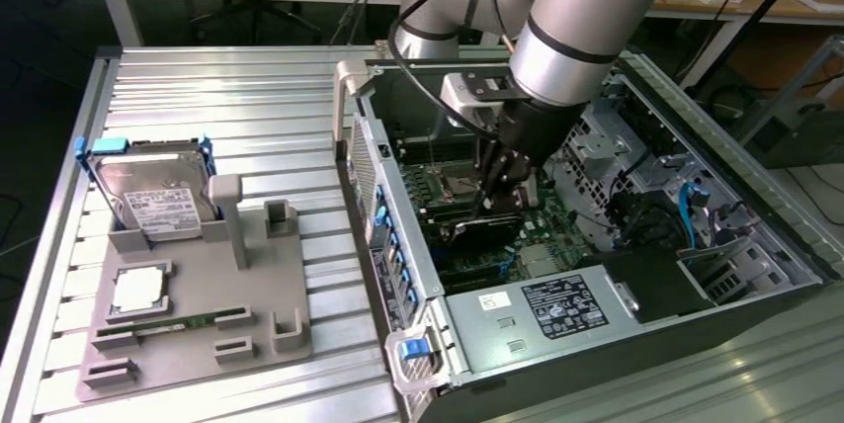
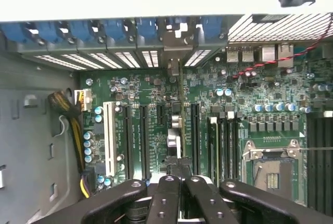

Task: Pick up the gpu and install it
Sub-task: 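Press down on the gpu until it lock into place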

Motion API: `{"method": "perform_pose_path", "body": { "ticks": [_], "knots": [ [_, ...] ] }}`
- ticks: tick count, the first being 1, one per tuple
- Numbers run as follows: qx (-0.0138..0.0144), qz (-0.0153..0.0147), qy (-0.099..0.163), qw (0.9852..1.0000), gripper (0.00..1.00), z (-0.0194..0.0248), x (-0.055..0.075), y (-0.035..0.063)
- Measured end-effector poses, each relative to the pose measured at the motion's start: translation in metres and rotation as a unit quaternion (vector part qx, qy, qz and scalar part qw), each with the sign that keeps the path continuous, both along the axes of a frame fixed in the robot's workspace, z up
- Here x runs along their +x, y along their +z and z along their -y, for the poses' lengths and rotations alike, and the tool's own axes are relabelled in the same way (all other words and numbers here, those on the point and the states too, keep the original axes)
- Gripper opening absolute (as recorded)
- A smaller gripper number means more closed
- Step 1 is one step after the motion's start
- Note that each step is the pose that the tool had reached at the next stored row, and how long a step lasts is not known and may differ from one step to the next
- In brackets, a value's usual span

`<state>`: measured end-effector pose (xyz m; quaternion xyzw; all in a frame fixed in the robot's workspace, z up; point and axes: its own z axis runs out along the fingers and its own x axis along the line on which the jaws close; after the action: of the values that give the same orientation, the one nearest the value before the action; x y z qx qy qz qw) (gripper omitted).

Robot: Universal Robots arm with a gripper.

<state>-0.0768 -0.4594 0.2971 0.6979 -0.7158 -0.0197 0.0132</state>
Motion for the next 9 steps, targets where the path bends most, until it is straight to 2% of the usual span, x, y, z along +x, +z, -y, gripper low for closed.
{"method": "perform_pose_path", "body": {
  "ticks": [4, 9],
  "knots": [
    [0.0001, 0.0, 0.0, 1.0, 0.11, 0.0, 0.0, 0.0119],
    [0.0, 0.0, 0.0, 1.0, 0.11, 0.0, -0.006, 0.0146]
  ]
}}
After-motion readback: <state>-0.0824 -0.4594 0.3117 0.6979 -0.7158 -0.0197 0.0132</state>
